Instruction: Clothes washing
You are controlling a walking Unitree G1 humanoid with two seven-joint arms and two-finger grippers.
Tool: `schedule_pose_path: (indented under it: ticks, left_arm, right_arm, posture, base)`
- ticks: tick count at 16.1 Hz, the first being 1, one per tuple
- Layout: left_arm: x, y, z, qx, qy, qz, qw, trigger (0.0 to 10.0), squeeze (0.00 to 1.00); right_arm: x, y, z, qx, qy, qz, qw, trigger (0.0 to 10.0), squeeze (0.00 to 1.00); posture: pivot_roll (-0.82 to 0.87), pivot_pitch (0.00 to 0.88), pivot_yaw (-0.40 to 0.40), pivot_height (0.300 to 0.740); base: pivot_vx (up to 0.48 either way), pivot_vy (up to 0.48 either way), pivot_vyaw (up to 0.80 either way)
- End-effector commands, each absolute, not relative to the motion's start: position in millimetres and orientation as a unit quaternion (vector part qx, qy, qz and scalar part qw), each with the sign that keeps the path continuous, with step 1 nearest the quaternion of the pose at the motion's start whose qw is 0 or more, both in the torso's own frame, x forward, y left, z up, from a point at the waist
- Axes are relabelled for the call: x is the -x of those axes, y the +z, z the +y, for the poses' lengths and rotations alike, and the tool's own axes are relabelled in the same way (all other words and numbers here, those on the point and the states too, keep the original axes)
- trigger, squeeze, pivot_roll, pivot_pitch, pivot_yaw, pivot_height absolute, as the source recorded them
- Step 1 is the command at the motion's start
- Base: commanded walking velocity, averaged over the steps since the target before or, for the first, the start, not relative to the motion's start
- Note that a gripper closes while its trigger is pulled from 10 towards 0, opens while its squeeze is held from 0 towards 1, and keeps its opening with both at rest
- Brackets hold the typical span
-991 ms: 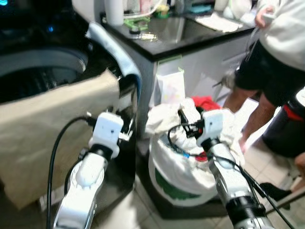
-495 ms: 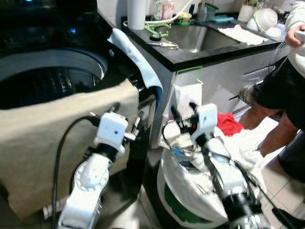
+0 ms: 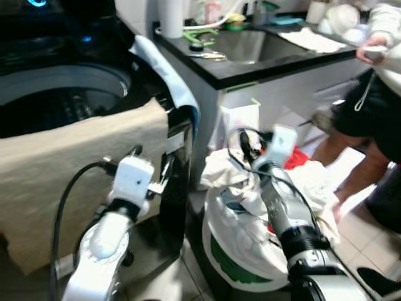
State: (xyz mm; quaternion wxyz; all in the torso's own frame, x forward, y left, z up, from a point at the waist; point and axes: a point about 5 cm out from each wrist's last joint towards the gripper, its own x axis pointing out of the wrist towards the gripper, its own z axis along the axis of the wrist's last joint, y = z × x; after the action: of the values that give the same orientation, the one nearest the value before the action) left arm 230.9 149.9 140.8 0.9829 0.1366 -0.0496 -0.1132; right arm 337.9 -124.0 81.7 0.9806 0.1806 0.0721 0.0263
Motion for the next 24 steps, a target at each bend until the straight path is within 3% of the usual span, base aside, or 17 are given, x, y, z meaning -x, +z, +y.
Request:
schedule_pose_path:
  ticks: [1, 3, 5, 8, 13, 15, 18, 21, 22, 23, 24]
  left_arm:
    - [-229.4, 145.6, 150.1, -0.137, -0.118, -0.055, 0.982, 10.0, 0.00]
    - [-231.8, 127.1, 163.0, -0.117, -0.090, -0.028, 0.989, 10.0, 0.00]
    - [-240.8, 117.6, 163.1, -0.115, -0.086, -0.018, 0.989, 10.0, 0.00]
    - [-253.1, 120.7, 154.4, -0.114, -0.096, -0.028, 0.988, 10.0, 0.00]
    - [-249.1, 118.5, 155.7, -0.117, -0.104, -0.029, 0.987, 10.0, 0.00]
    - [-239.3, 118.6, 157.7, -0.122, -0.117, -0.020, 0.985, 10.0, 0.00]
    - [-228.6, 122.1, 163.3, -0.131, -0.120, -0.013, 0.984, 10.0, 0.00]
    - [-220.4, 125.0, 170.8, -0.141, -0.115, -0.007, 0.983, 10.0, 0.00]
    - [-219.4, 125.6, 171.0, -0.141, -0.115, -0.006, 0.983, 10.0, 0.00]
    - [-220.5, 125.9, 170.5, -0.142, -0.114, -0.006, 0.983, 10.0, 0.00]
    - [-222.1, 126.2, 169.4, -0.141, -0.115, -0.007, 0.983, 10.0, 0.00]
  right_arm:
    - [-332.7, 75.0, -122.9, -0.174, 0.027, 0.084, 0.981, 10.0, 0.00]
    - [-299.2, 57.6, -130.7, -0.073, 0.058, 0.080, 0.992, 10.0, 0.00]
    - [-293.0, 64.0, -141.4, -0.040, 0.063, 0.058, 0.996, 10.0, 0.00]
    - [-298.0, 67.8, -147.2, -0.031, 0.071, 0.052, 0.996, 10.0, 0.00]
    - [-292.0, 61.0, -155.4, -0.092, 0.030, 0.088, 0.991, 10.0, 0.00]
    - [-276.5, 21.2, -149.7, -0.015, 0.066, 0.185, 0.980, 10.0, 0.00]
    - [-266.1, -4.8, -166.1, -0.057, -0.011, 0.247, 0.967, 10.0, 0.00]
    - [-253.8, -18.8, -173.5, -0.020, -0.021, 0.274, 0.961, 10.0, 0.00]
    - [-254.3, -19.4, -174.7, -0.019, -0.027, 0.271, 0.962, 2.2, 0.00]
    - [-258.5, -15.5, -175.3, -0.018, -0.027, 0.259, 0.965, 0.0, 0.00]
    - [-262.1, -12.2, -175.1, -0.018, -0.022, 0.250, 0.968, 0.0, 0.00]
  posture:
    - [0.25, 0.000, -0.057, 0.740]
    - [0.18, 0.000, -0.046, 0.740]
    - [0.12, 0.000, -0.031, 0.740]
    - [0.10, 0.000, -0.039, 0.740]
    - [0.11, 0.000, -0.035, 0.740]
    - [0.14, 0.000, -0.024, 0.740]
    - [0.17, 0.000, -0.021, 0.740]
    - [0.20, 0.000, -0.024, 0.740]
    - [0.20, 0.000, -0.026, 0.740]
    - [0.19, 0.000, -0.028, 0.740]
    - [0.18, 0.000, -0.030, 0.740]
  base:
    - [0.000, 0.000, 0.00]
    - [0.000, 0.000, 0.00]
    - [0.000, 0.000, 0.00]
    - [0.000, 0.000, 0.00]
    - [0.000, 0.000, 0.00]
    - [0.000, 0.000, 0.00]
    - [0.000, 0.000, 0.00]
    - [0.000, 0.000, 0.00]
    - [0.000, 0.000, 0.00]
    - [0.000, 0.000, 0.00]
    - [0.000, 0.000, 0.00]
